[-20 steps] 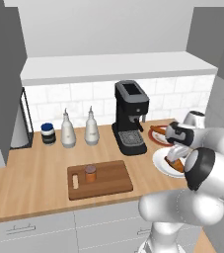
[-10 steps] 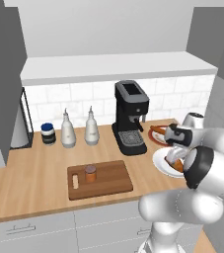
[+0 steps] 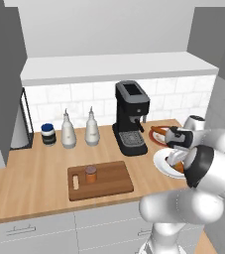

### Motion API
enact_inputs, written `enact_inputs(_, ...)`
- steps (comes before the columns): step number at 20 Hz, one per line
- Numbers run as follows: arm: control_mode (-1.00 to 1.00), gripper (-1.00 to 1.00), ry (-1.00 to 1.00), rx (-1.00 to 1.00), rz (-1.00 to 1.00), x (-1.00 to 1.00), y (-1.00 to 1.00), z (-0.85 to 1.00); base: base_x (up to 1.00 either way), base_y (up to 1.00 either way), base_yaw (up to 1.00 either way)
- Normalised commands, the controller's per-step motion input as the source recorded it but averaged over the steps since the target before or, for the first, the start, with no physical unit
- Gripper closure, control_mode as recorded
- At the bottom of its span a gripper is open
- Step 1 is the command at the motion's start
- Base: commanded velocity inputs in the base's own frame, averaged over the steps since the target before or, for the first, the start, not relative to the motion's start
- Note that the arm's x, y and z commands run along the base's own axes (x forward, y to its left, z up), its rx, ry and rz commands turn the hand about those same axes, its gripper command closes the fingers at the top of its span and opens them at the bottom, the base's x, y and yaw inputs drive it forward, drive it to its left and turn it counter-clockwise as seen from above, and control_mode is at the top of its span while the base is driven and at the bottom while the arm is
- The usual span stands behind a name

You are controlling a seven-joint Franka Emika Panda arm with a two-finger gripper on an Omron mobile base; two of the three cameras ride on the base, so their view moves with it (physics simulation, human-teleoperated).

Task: From the different types of pastries on the counter, select a croissant and place it on the cutting board. Then retrieve a jar of jam from the cabinet and place it alongside the croissant on the cutting board.

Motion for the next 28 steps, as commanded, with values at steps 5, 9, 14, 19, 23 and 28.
enact_inputs(5, -1.0, -1.0, -0.12, 0.0, 0.0, -0.06, 0.0, -0.26, 0.0, 0.0, 0.0)
enact_inputs(9, -1.0, -1.0, -0.03, 0.0, 0.0, -0.04, 0.03, -0.44, 0.0, 0.0, 0.0)
enact_inputs(14, -1.0, 1.0, 0.0, 0.0, 0.0, -0.15, 0.16, -0.2, 0.0, 0.0, 0.0)
enact_inputs(19, -1.0, 1.0, 0.0, 0.0, 0.0, -0.01, 0.03, 0.0, 0.0, 0.0, 0.0)
enact_inputs(23, -1.0, 1.0, -0.02, 0.0, 0.0, -0.19, 0.15, 0.12, 0.0, 0.0, 0.0)
enact_inputs(28, -1.0, 1.0, -0.03, 0.0, 0.0, -0.17, 0.12, 0.27, 0.0, 0.0, 0.0)
